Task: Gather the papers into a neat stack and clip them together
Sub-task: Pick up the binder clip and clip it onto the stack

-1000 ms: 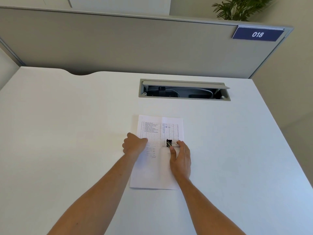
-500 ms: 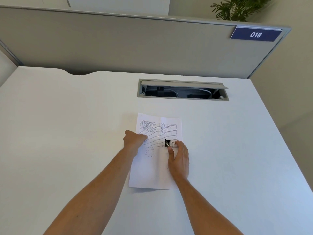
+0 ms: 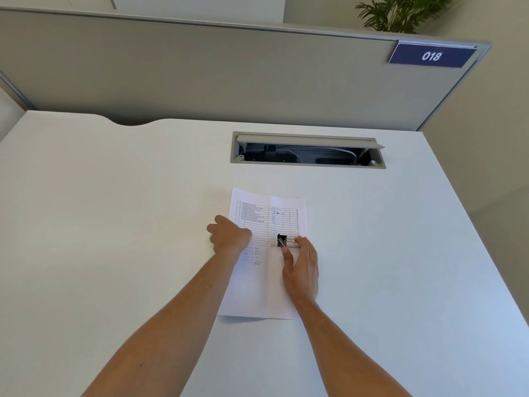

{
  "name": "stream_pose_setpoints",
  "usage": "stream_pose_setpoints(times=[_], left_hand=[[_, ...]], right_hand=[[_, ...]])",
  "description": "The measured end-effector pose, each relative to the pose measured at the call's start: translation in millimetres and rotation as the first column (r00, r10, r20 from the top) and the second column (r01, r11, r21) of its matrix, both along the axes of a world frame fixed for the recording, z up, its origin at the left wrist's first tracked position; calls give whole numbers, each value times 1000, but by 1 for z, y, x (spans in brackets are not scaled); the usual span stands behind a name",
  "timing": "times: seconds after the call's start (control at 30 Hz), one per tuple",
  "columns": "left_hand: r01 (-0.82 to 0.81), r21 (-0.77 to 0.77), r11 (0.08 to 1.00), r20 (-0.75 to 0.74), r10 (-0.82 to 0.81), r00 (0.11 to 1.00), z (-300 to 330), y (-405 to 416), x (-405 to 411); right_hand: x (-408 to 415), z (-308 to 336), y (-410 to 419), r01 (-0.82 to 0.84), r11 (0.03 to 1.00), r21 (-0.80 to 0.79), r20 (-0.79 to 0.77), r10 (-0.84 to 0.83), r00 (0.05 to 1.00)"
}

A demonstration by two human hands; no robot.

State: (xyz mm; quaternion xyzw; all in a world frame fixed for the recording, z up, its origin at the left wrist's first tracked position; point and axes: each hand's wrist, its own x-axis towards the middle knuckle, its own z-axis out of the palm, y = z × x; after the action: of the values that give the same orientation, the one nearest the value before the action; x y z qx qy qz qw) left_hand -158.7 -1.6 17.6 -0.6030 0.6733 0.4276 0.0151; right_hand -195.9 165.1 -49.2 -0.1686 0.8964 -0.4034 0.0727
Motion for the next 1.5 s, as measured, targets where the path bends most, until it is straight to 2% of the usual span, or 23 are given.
stream_pose_setpoints(times=[0.17,0.3,0.4,0.6,0.73,0.83,0.93,1.0,1.07,1.13,1.33,1.5], left_hand=[[-13,14,1000,-86,14,996,-1,-4,3],[-124,213,969,-279,182,943,-8,-10,8],[-159,187,969,-348,217,912,-16,-13,16],[39,145,989,-378,19,925,-19,-16,20],[186,106,977,-445,-120,887,-18,-15,25],[224,87,971,-515,-149,844,-15,-15,32],[270,72,960,-626,-167,762,-6,-14,41],[311,55,949,-682,-192,706,1,-15,47],[341,30,939,-710,-220,668,8,-14,52],[351,6,937,-730,-235,642,14,-14,54],[302,-54,952,-802,-221,555,40,-14,57],[228,-131,965,-865,-224,449,68,-17,60]], right_hand=[[0,1,0,-2,1000,2,-5,2,1000],[1,2,1,0,1000,9,3,0,1000],[1,2,0,-4,1000,11,-1,4,1000],[0,2,0,8,1000,16,-8,-8,1000],[0,1,1,35,999,-7,9,-34,999],[-4,1,3,63,995,-80,54,-59,997],[-13,13,7,70,973,-221,212,-22,977],[-20,28,13,72,931,-358,360,66,930],[-26,44,21,10,884,-467,393,197,898],[-29,59,25,-41,862,-506,388,270,881],[-32,94,25,-73,809,-584,279,284,917],[-26,131,20,-161,763,-626,82,270,959]])
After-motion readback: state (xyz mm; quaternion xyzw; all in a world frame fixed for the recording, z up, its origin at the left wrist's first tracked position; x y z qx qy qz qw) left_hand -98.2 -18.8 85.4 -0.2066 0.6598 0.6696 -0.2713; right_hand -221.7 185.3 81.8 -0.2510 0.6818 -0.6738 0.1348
